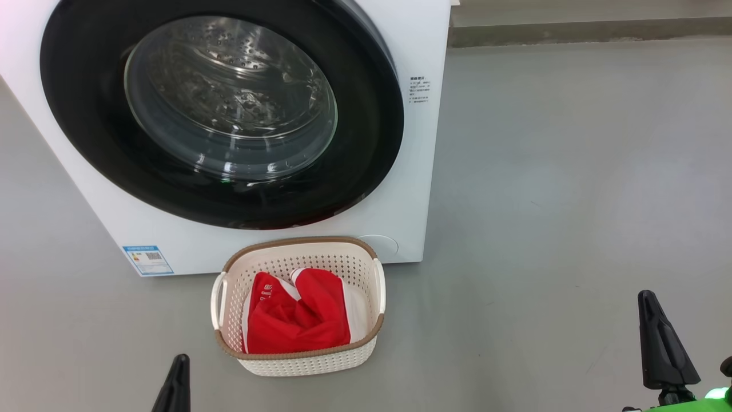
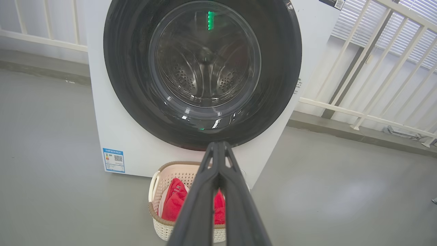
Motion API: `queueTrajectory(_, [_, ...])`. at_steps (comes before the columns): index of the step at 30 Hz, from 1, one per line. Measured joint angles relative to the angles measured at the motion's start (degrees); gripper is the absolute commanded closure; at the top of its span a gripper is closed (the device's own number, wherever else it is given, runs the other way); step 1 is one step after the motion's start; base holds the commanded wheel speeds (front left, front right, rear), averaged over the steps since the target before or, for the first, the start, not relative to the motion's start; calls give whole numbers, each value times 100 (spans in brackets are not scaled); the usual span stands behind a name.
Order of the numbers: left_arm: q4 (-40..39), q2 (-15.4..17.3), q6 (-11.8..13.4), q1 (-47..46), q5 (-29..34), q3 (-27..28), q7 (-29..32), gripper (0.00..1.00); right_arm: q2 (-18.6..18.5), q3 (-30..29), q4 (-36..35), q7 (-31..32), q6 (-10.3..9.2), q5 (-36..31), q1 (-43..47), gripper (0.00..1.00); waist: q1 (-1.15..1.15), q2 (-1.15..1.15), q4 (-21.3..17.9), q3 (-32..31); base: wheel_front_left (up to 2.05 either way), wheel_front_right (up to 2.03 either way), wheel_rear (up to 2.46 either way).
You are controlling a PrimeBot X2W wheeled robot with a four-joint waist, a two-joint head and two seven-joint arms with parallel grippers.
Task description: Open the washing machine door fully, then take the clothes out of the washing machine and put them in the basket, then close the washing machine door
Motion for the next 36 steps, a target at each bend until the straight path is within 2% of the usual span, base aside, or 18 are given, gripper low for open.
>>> queueTrajectory(36, [349, 10, 0, -333, -2288, 18, 563, 100, -52, 119, 542, 544, 0, 2305, -396, 100, -1, 0, 39, 49, 0, 0, 0])
